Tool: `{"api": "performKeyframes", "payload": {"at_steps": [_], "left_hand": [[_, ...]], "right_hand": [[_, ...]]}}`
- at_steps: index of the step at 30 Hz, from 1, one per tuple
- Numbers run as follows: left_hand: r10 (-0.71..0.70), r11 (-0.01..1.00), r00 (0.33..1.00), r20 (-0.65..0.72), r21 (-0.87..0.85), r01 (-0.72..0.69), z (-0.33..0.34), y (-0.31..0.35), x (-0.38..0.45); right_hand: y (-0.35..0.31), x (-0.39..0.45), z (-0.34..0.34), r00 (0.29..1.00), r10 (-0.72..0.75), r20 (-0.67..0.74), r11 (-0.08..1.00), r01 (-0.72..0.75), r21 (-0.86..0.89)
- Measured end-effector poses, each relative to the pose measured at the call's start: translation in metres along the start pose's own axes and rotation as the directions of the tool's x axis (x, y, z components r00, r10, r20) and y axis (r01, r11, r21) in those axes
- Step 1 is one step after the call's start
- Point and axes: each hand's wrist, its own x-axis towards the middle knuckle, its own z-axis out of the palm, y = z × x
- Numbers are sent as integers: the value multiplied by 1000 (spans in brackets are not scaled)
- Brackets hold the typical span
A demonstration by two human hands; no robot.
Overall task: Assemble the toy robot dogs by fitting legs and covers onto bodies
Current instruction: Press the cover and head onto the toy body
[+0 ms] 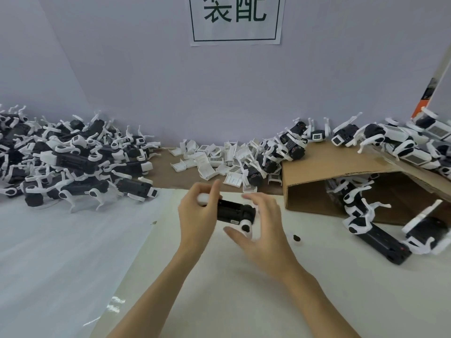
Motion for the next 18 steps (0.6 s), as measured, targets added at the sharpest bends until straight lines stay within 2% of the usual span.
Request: {"api": "performKeyframes", "payload": {"at_steps": [2, 3, 5, 7, 9, 10, 12, 14, 16, 18], "left_hand": [[192, 981, 981, 4, 31, -192, -12, -1, 8], [238, 971, 971, 34, 12, -238, -18, 0, 12], [253, 967, 961, 113, -56, -249, -22, 0, 15], [139, 968, 984, 115, -225, -110, -19, -1, 15], [-99, 891, 994, 44, -440, 108, -16, 1, 15], [-197, 835, 980, 11, -522, 173, -16, 0, 16], [-297, 762, 954, -44, -613, 209, -22, -3, 20], [-328, 726, 940, -88, -661, 191, -32, -4, 27], [-359, 698, 927, -106, -690, 191, -41, -5, 33], [-408, 658, 908, -93, -719, 222, -45, -5, 36]], "right_hand": [[-1, 1, 2, 977, 160, 144, 965, -185, 186], [-1, 2, 4, 971, 181, 156, 959, -209, 189], [-2, 1, 6, 984, 151, 92, 977, -163, 137], [-1, 0, 7, 994, 101, 32, 992, -103, 70], [-2, -1, 9, 998, 62, 30, 998, -63, 17], [-4, -2, 10, 998, 42, 53, 999, -43, 18], [-8, -1, 12, 990, 31, 137, 998, -39, 54], [-4, 1, 14, 981, 67, 182, 998, -68, 0], [6, 5, 10, 975, 118, 188, 971, -73, -228], [16, 5, 7, 956, 168, 239, 873, -32, -487]]}}
